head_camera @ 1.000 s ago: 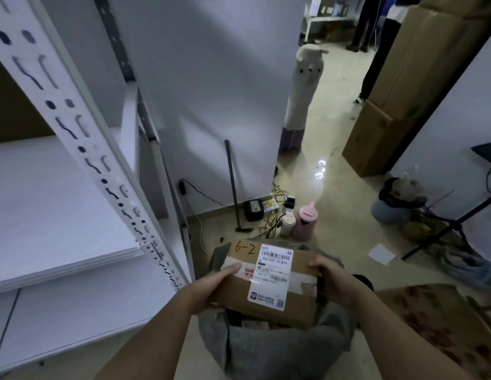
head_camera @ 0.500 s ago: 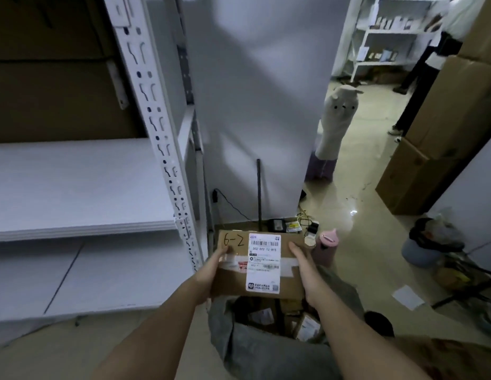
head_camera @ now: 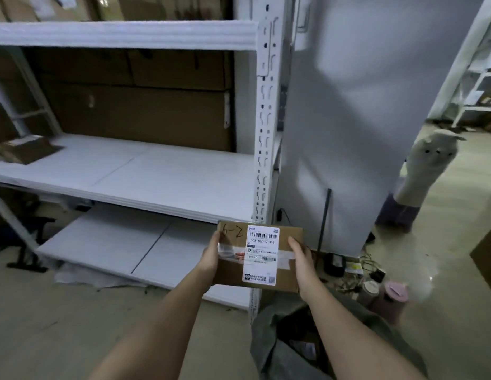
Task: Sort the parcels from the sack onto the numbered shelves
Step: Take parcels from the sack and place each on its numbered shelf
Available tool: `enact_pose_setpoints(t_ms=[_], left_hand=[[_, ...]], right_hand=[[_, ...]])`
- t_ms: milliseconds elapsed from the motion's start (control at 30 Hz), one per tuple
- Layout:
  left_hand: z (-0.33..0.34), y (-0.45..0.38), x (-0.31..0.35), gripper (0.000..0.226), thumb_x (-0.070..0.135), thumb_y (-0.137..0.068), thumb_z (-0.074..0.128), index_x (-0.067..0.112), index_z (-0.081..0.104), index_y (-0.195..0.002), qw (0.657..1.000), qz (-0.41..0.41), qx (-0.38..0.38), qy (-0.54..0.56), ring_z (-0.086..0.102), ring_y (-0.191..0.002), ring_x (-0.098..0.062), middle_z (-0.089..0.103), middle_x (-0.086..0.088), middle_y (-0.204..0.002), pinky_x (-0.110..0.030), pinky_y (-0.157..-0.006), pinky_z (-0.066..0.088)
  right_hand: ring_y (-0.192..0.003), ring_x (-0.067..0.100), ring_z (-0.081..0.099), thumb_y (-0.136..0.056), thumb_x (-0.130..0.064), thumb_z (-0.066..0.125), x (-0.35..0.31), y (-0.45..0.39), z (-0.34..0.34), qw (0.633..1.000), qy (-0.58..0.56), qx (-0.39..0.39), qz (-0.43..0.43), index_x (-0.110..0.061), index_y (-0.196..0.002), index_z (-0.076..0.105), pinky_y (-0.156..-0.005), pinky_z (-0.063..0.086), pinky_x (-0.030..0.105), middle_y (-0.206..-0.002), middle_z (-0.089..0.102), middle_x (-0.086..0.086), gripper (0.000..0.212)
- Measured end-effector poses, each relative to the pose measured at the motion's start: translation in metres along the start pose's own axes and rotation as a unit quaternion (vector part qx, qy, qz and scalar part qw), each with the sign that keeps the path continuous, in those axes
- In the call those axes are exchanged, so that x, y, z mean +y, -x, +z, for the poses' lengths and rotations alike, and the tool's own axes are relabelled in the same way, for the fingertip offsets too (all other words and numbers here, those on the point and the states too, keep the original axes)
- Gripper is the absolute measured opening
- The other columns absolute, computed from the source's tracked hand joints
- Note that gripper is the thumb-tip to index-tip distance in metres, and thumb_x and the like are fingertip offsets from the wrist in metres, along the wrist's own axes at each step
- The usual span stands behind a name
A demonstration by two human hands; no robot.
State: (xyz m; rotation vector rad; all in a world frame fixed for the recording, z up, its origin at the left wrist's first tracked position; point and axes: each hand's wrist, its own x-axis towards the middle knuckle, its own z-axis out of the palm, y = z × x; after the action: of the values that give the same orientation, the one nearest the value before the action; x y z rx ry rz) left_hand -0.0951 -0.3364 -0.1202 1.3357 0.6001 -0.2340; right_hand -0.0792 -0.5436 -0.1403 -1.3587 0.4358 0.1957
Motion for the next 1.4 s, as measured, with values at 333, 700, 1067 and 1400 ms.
enact_pose_setpoints(t_ms=[333, 700, 1067, 1400], left_hand=[[-0.167, 0.001, 0.046, 0.054, 0.052, -0.098, 0.032, 0.01, 0.062, -0.114, 0.994, 0.053, 0.076, 0.066, 0.067, -0.093, -0.032, 0.069, -0.02, -0.101, -0.044, -0.093, 0.051], [-0.392, -0.03, 0.107, 0.045, 0.038, -0.1, 0.036, 0.007, 0.065, -0.083, 0.985, 0.112, 0.122, 0.051, 0.064, -0.081, -0.032, 0.07, -0.013, -0.069, -0.041, -0.102, 0.045], [-0.537, -0.08, 0.157, 0.054, 0.057, -0.095, 0.04, 0.01, 0.066, -0.101, 0.981, 0.096, 0.157, 0.068, 0.067, -0.095, -0.032, 0.07, -0.017, -0.098, -0.045, -0.097, 0.05], [-0.644, -0.172, 0.246, 0.047, 0.055, -0.096, 0.037, 0.017, 0.063, -0.105, 0.973, 0.096, 0.206, 0.032, 0.065, -0.1, -0.031, 0.068, -0.014, -0.107, -0.039, -0.097, 0.049]], right_hand=[[-0.125, 0.031, 0.051, -0.06, -0.083, 0.061, 0.01, 0.017, 0.184, 0.993, 0.072, -0.093, -0.027, -0.029, -0.14, 0.04, -0.107, 0.039, 0.051, -0.137, 0.053, 0.0, 0.099], [-0.119, 0.029, 0.056, -0.044, -0.08, 0.066, 0.062, 0.038, 0.415, 0.989, 0.034, -0.139, -0.024, -0.035, -0.125, 0.043, -0.105, 0.042, 0.054, -0.131, 0.058, 0.002, 0.096], [-0.106, 0.025, 0.06, -0.087, -0.055, 0.059, 0.064, 0.023, 0.589, 0.983, 0.066, -0.165, -0.053, -0.025, -0.119, 0.047, -0.095, 0.049, 0.043, -0.116, 0.062, 0.002, 0.046], [-0.106, 0.028, 0.061, -0.089, -0.048, 0.059, 0.056, -0.057, 0.756, 0.979, 0.069, -0.188, -0.044, -0.018, -0.115, 0.05, -0.096, 0.05, 0.048, -0.106, 0.063, 0.003, 0.04]])
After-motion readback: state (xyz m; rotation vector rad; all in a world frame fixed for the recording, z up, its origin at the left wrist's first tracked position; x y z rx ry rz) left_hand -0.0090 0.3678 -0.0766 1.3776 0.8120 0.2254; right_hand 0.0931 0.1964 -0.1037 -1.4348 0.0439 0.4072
